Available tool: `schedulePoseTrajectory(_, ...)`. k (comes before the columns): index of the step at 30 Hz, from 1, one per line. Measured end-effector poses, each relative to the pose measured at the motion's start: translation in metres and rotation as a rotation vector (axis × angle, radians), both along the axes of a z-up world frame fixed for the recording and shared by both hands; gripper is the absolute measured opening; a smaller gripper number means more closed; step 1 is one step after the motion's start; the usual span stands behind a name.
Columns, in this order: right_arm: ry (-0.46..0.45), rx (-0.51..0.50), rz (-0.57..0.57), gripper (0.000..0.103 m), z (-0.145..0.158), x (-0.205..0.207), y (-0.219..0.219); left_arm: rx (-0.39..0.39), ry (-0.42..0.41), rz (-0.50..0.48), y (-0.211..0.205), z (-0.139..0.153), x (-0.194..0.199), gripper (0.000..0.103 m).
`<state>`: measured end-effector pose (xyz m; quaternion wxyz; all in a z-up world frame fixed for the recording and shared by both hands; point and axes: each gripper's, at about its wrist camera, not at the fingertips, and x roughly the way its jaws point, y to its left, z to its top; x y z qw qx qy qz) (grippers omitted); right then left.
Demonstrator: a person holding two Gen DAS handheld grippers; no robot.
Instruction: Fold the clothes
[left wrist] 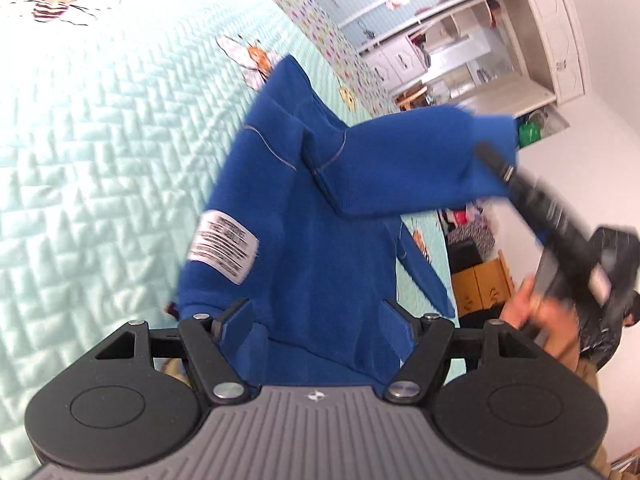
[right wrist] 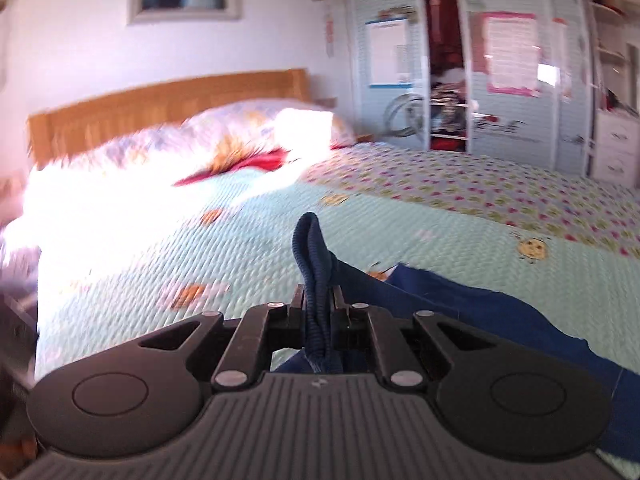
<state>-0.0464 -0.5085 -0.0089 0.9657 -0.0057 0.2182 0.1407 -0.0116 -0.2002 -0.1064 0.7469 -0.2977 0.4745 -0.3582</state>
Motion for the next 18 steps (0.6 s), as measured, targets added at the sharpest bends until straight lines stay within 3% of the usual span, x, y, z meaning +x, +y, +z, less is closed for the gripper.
schedulePoseTrajectory(5,0.146,-0.254,0.148,0.009,-0.060,-0.017,0.061,0.001,0.030,0.010,0.012,-0.008,0.000,0.072)
schedulePoseTrajectory(8,0.196,-0.316,0.174,0.009,-0.081,-0.025,0.071,-0.001,0.027,0.003,0.014,-0.008,0.000,0.072)
schedulePoseTrajectory(16,0.133,-0.301,0.153,0.010,-0.067,-0.032,0.076,-0.017,0.030,0.038,0.021,-0.014,0.006,0.072)
schedulePoseTrajectory(18,0.162,-0.289,0.200,0.018,-0.073,-0.030,0.080,-0.027,0.042,0.063,0.025,-0.015,0.008,0.072)
